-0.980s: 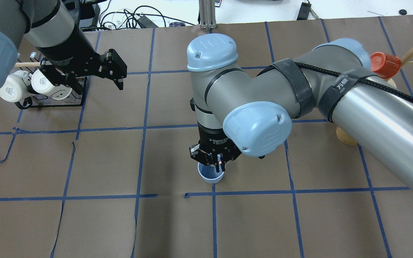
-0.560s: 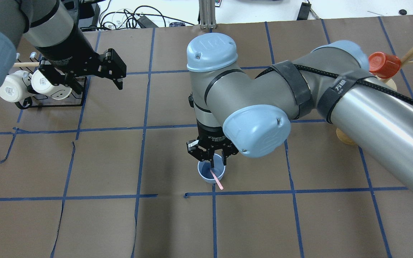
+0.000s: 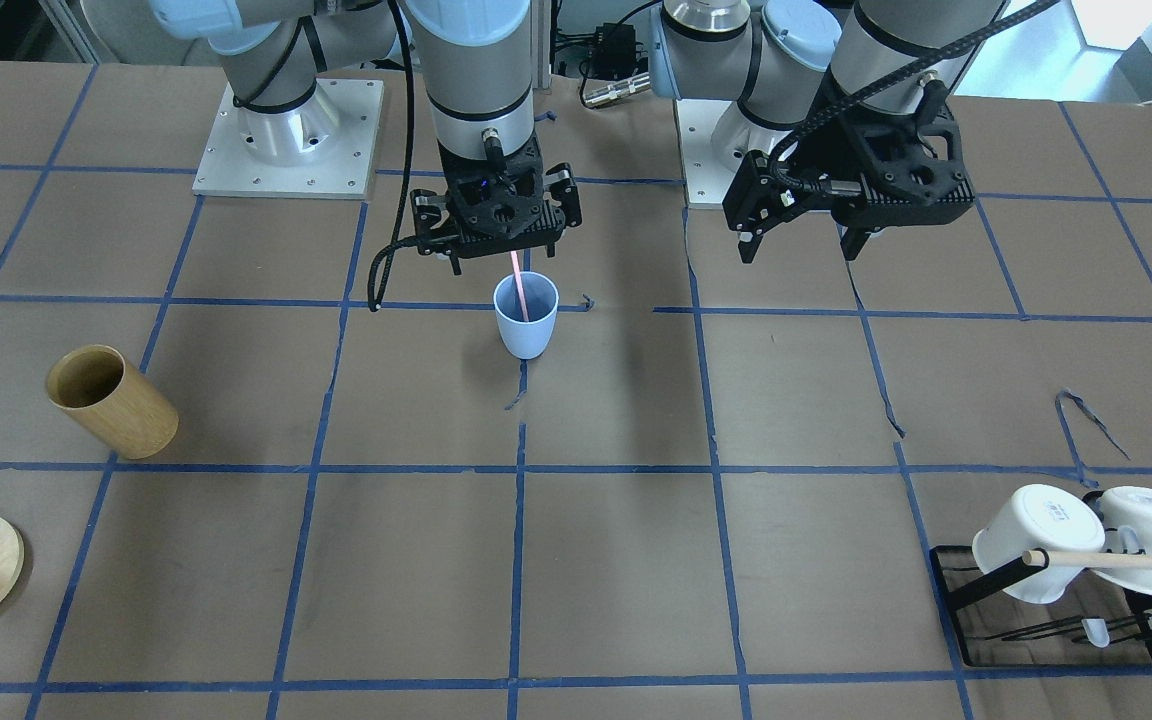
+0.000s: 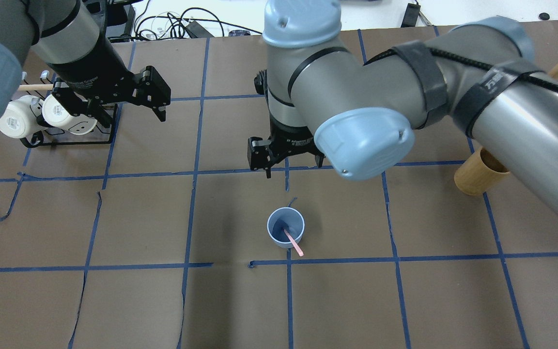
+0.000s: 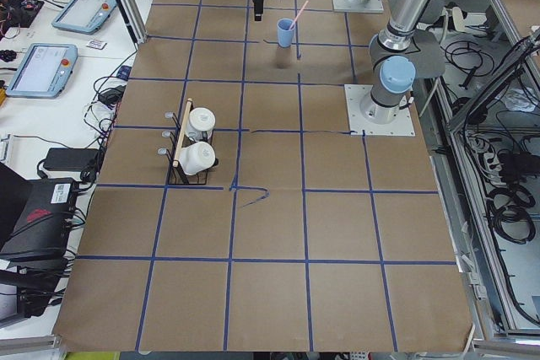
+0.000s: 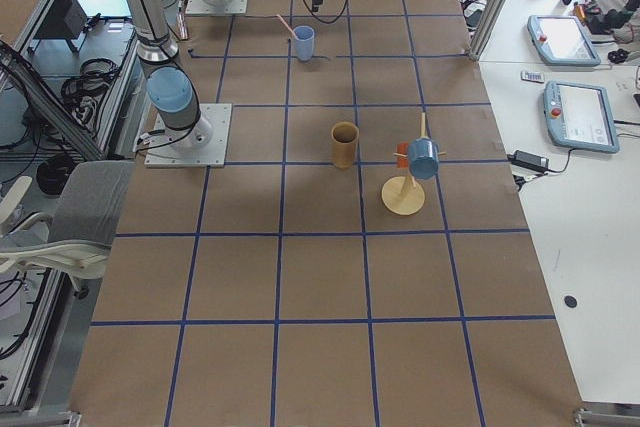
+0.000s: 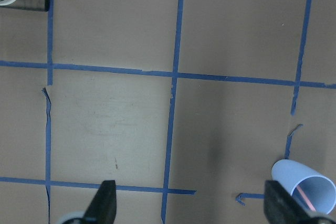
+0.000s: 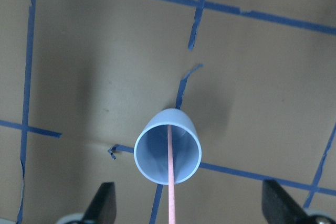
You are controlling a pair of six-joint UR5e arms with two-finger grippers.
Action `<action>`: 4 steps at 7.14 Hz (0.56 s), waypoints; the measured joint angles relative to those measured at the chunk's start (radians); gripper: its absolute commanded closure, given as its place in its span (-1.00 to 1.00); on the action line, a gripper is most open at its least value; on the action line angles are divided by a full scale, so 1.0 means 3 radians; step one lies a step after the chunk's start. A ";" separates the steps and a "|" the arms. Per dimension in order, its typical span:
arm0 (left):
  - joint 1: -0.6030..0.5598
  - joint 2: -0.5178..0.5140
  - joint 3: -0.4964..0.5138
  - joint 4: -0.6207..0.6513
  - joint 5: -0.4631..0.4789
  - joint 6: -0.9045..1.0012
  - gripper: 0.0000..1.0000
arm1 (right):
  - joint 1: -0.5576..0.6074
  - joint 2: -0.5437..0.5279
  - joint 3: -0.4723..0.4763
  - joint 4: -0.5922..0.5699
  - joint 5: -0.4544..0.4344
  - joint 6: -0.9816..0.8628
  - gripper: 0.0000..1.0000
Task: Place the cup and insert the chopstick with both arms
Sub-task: 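Open the right gripper and raise it away from the cup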
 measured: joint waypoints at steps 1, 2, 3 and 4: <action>0.0000 -0.0001 0.0003 0.0000 0.0000 0.0000 -1.00 | -0.0164 -0.0007 -0.0202 0.0065 -0.0048 -0.0110 -1.00; 0.0000 -0.0001 0.0004 0.0000 0.0002 0.0001 -1.00 | -0.0358 -0.0030 -0.0357 0.0198 -0.0100 -0.0305 -1.00; 0.0000 0.0000 0.0005 0.0000 0.0002 0.0000 -1.00 | -0.0573 -0.0083 -0.0432 0.0347 -0.0163 -0.0568 -1.00; 0.0000 0.0001 0.0005 0.0000 0.0000 0.0001 -1.00 | -0.0813 -0.0151 -0.0461 0.0453 -0.0200 -0.0832 -1.00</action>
